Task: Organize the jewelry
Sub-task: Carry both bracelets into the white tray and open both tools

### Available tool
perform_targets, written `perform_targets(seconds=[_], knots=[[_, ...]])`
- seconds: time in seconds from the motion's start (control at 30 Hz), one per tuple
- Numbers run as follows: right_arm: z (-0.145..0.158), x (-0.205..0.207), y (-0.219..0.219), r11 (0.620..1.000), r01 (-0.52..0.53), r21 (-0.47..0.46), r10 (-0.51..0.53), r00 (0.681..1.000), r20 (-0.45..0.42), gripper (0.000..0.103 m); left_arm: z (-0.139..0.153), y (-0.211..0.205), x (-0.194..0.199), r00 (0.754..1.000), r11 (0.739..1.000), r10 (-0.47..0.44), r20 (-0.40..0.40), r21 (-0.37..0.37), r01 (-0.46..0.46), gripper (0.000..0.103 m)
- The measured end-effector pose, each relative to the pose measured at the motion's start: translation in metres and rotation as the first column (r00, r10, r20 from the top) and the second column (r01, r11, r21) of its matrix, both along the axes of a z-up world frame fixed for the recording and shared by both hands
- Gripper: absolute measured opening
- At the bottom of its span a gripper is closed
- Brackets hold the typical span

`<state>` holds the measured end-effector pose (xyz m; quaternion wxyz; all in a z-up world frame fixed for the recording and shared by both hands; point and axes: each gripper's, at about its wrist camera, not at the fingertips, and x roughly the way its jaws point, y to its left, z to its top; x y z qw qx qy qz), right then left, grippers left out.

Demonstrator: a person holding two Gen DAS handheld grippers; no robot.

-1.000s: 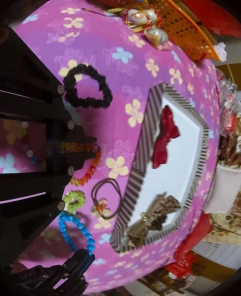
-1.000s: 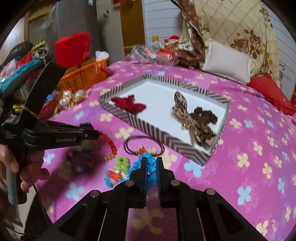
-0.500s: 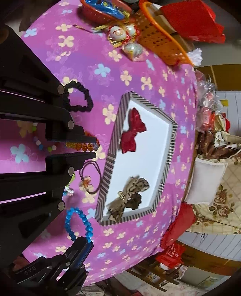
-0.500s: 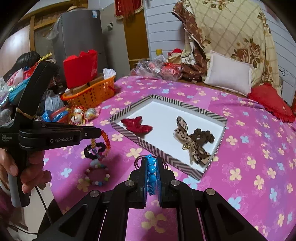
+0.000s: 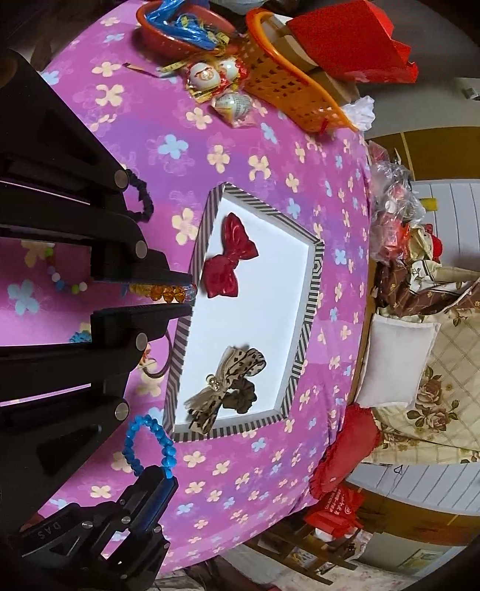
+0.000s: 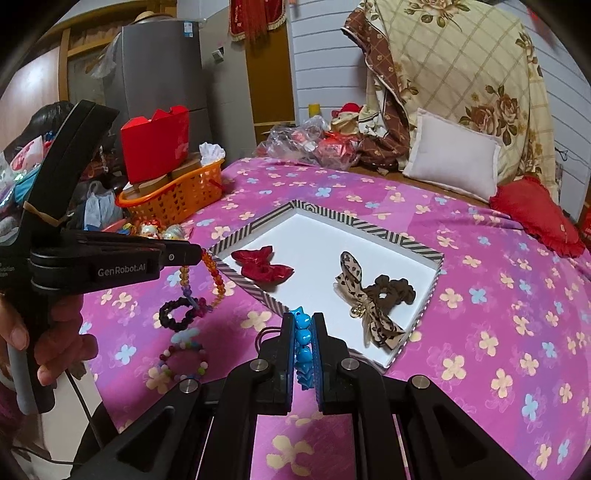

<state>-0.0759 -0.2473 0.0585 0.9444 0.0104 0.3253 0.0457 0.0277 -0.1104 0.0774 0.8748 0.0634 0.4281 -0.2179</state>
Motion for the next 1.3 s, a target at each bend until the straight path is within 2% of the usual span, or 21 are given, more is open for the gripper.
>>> perform_targets(seconds=[0.83, 1.13, 1.3], knots=[[0.005, 0.066, -0.036, 0.999, 0.043, 0.003, -0.043, 0.999, -0.020, 0.008, -0.003, -0.046, 0.045, 0.999, 0.997, 0.012, 0.046, 0.072, -0.016, 0.008], [-0.011, 0.084, -0.043, 0.998, 0.042, 0.041, -0.040, 0.998, -0.054, 0.008, -0.008, -0.062, 0.064, 0.999, 0.997, 0.012, 0.033, 0.070, -0.015, 0.008], [-0.022, 0.096, -0.044, 0.996, 0.036, 0.084, -0.029, 0.997, -0.076, 0.008, -0.021, -0.069, 0.078, 1.000, 0.997, 0.026, 0.000, 0.066, -0.026, 0.008]])
